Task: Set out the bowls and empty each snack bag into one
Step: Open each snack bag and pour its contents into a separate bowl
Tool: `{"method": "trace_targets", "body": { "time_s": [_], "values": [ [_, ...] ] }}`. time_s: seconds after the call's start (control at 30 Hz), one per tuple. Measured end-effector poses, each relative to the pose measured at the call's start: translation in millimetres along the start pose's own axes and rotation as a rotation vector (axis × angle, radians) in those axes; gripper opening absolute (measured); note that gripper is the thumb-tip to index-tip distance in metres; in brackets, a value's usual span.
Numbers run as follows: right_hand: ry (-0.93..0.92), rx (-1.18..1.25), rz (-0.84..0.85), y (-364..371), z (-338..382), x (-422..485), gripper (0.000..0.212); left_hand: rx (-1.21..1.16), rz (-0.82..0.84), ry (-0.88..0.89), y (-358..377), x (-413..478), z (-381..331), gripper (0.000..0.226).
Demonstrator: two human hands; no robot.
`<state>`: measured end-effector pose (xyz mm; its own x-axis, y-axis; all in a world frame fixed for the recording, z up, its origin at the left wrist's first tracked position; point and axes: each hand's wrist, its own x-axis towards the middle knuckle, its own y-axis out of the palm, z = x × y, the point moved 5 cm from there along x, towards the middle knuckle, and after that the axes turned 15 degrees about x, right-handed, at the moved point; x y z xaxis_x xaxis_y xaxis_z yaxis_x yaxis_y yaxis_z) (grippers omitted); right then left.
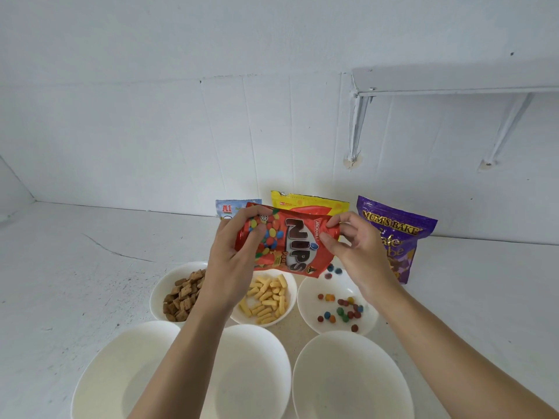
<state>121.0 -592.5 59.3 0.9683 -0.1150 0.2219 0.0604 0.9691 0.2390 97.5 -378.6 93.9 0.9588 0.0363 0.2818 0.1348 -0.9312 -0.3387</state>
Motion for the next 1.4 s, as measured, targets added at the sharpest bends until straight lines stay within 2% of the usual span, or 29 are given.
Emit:
{"method": "trace_targets", "body": {
  "time_s": [0.13, 0.37, 0.47, 0.63, 1.0, 1.27, 1.4],
  "values": [
    [0.003, -0.019, -0.02, -3, -3, -1, 0.016, 0.047, 0.023, 0.038, 3, -3, 0, 0.025],
    [0.154, -0.193, -0.081, -16, -31, -8, 0.015, 0.039, 0.146, -0.038, 20, -11, 22, 0.016],
    [0.184, -0.193, -0.088, -19, -37, -10, 0.015, 0.042, 0.162, -0.054, 23, -13, 28, 0.015],
    [0.12, -0.155, -0.091, -15, -25, -9, 0.014, 0.015, 0.146, -0.047, 18, -10, 15, 0.013],
    [-0.09, 0.084, -0.075, 1, 10, -7, 0.015, 0.074, 0.04, 0.123, -4, 1, -45, 0.014],
    [0.003, 0.02, -0.15, -8, -10, -16, 0.014, 0.145, 0.123, 0.074, 11, 4, -26, 0.015],
    [-0.001, 0.013, -0.134, -7, -6, -13, 0.013, 0.118, 0.104, 0.057, 9, 5, -30, 0.014]
  ]
}}
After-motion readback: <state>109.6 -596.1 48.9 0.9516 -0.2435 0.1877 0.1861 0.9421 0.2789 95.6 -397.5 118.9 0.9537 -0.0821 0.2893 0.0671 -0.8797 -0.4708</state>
